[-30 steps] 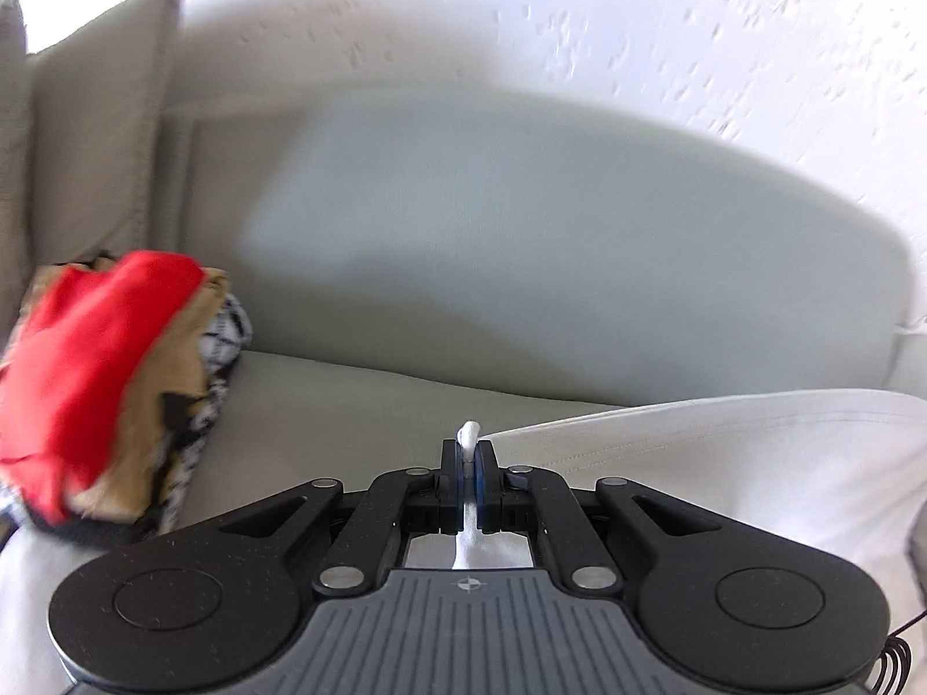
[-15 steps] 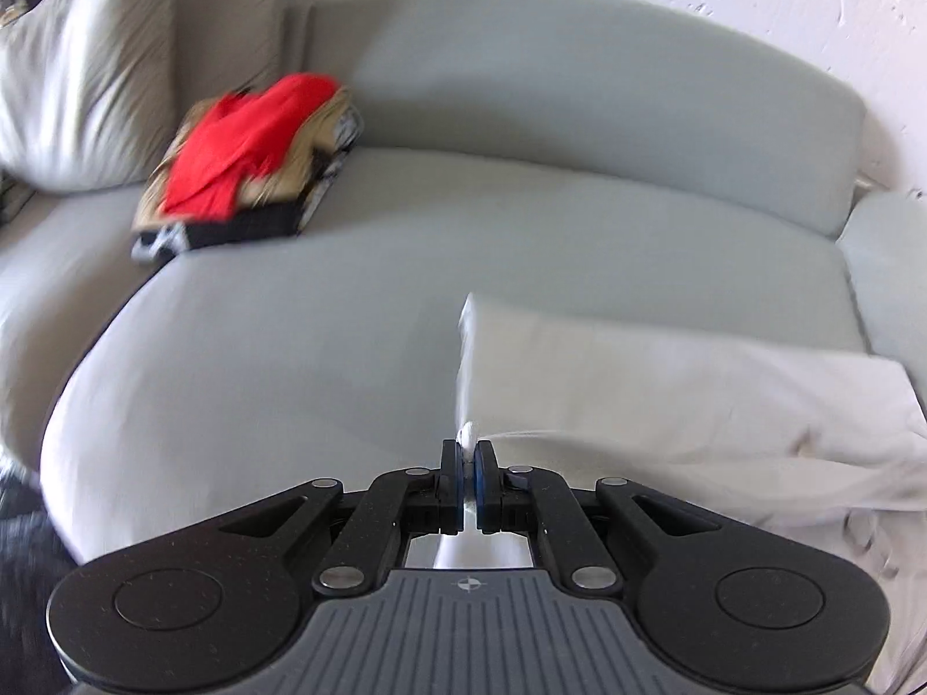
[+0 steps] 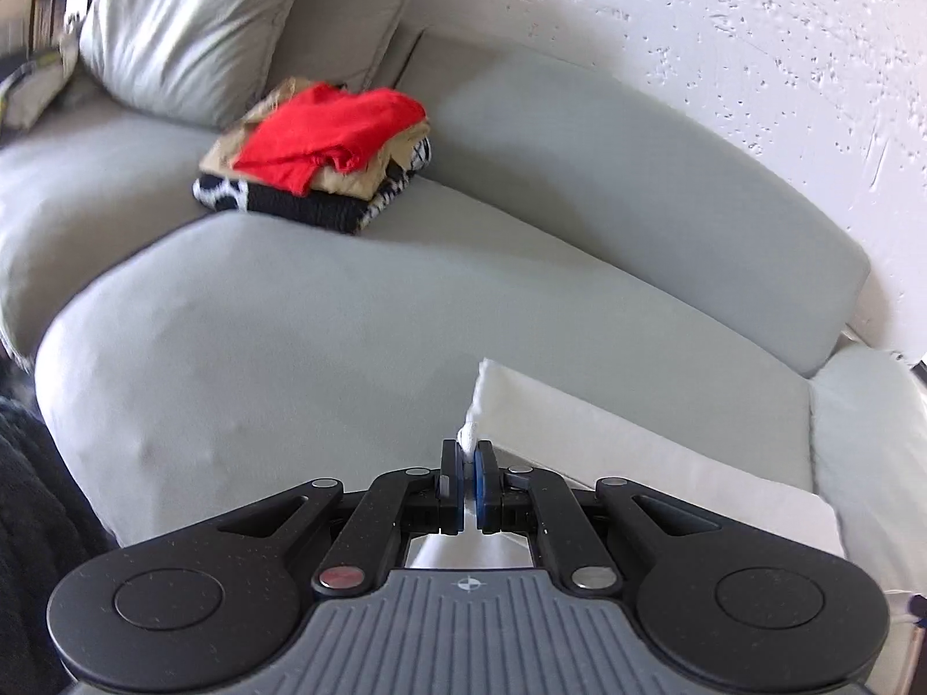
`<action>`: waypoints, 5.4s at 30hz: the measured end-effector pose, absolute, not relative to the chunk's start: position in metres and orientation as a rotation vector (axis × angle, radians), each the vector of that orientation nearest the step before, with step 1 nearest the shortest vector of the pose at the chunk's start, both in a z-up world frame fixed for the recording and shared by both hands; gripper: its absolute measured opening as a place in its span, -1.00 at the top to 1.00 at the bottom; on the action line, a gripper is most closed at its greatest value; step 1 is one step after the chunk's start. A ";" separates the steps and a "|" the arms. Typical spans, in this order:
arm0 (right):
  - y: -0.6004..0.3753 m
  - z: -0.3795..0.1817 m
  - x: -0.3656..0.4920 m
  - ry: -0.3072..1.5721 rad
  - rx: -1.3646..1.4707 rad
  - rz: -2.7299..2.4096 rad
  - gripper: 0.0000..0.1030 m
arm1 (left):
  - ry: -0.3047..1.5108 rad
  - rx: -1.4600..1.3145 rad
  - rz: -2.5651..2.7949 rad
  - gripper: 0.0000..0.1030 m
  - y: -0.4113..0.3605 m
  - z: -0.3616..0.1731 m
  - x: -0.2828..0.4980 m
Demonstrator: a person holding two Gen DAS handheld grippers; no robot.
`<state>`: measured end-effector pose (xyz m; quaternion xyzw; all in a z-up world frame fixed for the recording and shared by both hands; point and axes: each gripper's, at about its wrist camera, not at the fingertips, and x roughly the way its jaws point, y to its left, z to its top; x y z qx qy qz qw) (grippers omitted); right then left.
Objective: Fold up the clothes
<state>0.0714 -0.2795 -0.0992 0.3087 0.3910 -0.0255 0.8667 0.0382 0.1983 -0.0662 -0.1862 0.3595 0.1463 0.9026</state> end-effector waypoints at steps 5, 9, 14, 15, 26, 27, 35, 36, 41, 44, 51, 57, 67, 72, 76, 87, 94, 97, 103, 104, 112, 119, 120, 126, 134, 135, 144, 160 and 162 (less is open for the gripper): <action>-0.280 -0.107 0.055 0.859 0.603 -0.078 0.93 | 0.805 -0.345 0.295 0.93 0.195 -0.083 0.030; -0.276 -0.120 0.054 0.899 0.547 -0.103 0.93 | 0.865 -0.254 0.322 0.92 0.184 -0.101 0.025; -0.272 -0.123 0.047 0.987 0.454 -0.127 0.62 | 0.943 -0.181 0.411 0.71 0.180 -0.111 0.016; -0.273 -0.119 0.043 0.986 0.440 -0.134 0.61 | 0.947 -0.162 0.451 0.70 0.180 -0.109 0.013; -0.233 -0.114 0.021 0.972 0.619 0.179 0.26 | 0.915 -0.209 0.111 0.34 0.111 -0.092 -0.003; -0.225 -0.118 0.018 0.986 0.607 0.201 0.26 | 0.937 -0.212 0.069 0.31 0.101 -0.096 -0.004; -0.194 -0.135 0.004 1.037 0.582 0.282 0.25 | 0.956 -0.305 0.042 0.12 0.079 -0.124 -0.016; -0.194 -0.135 0.004 1.031 0.588 0.283 0.25 | 0.943 -0.345 0.053 0.12 0.082 -0.126 -0.017; -0.202 -0.136 0.006 0.997 0.675 0.269 0.06 | 0.861 -0.557 0.099 0.12 0.106 -0.129 -0.020; -0.211 -0.137 0.008 0.967 0.752 0.243 -0.05 | 0.825 -0.664 0.123 0.11 0.123 -0.131 -0.020; -0.243 -0.150 0.014 0.923 1.004 0.237 -0.07 | 0.761 -0.926 0.221 0.12 0.173 -0.141 -0.025; -0.251 -0.162 0.017 0.936 1.095 0.212 -0.07 | 0.790 -1.030 0.237 0.12 0.187 -0.155 -0.032; -0.252 -0.170 0.015 0.949 1.103 0.208 -0.07 | 0.732 -1.121 0.161 0.13 0.183 -0.164 -0.024; -0.254 -0.172 0.015 0.940 1.097 0.197 -0.07 | 0.793 -1.112 0.186 0.13 0.180 -0.175 -0.015; -0.265 -0.177 0.013 0.903 1.109 0.128 -0.05 | 0.764 -1.136 0.197 0.13 0.187 -0.177 -0.017; -0.266 -0.200 0.019 0.955 1.222 0.114 0.03 | 0.752 -1.113 0.218 0.13 0.193 -0.176 -0.018; -0.268 -0.209 0.019 0.876 1.241 0.081 0.25 | 0.755 -1.105 0.223 0.13 0.193 -0.177 -0.014; -0.269 -0.210 0.018 0.818 1.252 0.060 0.27 | 0.753 -1.112 0.222 0.13 0.193 -0.176 -0.012; -0.275 -0.213 0.017 0.745 1.293 0.081 0.38 | 0.737 -1.154 0.231 0.13 0.200 -0.177 -0.013; -0.276 -0.213 0.018 0.746 1.292 0.083 0.43 | 0.734 -1.157 0.234 0.13 0.201 -0.176 -0.014; -0.271 -0.206 0.023 0.772 1.227 0.060 0.89 | 0.721 -1.157 0.265 0.39 0.207 -0.169 -0.023; -0.263 -0.167 0.029 0.767 1.064 0.071 0.95 | 0.707 -0.986 0.267 0.99 0.200 -0.136 -0.024; -0.262 -0.161 0.029 0.772 1.055 0.074 0.95 | 0.702 -0.961 0.266 0.99 0.198 -0.131 -0.023; -0.265 -0.143 0.026 0.827 1.048 0.053 0.97 | 0.716 -0.918 0.256 0.99 0.199 -0.107 -0.022; -0.266 -0.153 0.021 1.030 0.821 -0.058 0.62 | 1.012 -0.677 0.321 0.25 0.196 -0.113 -0.019; -0.265 -0.150 0.020 1.036 0.796 -0.046 0.35 | 0.992 -0.681 0.309 0.24 0.199 -0.111 -0.025; -0.223 -0.119 0.020 0.912 0.579 0.142 0.64 | 0.892 -0.623 0.306 0.45 0.209 -0.106 -0.009; -0.183 -0.151 0.060 0.940 0.017 -0.121 0.42 | 0.876 0.094 -0.224 0.60 0.028 -0.156 0.035; -0.204 -0.153 0.059 0.984 0.052 -0.191 0.38 | 0.879 0.177 -0.225 0.60 0.019 -0.156 0.024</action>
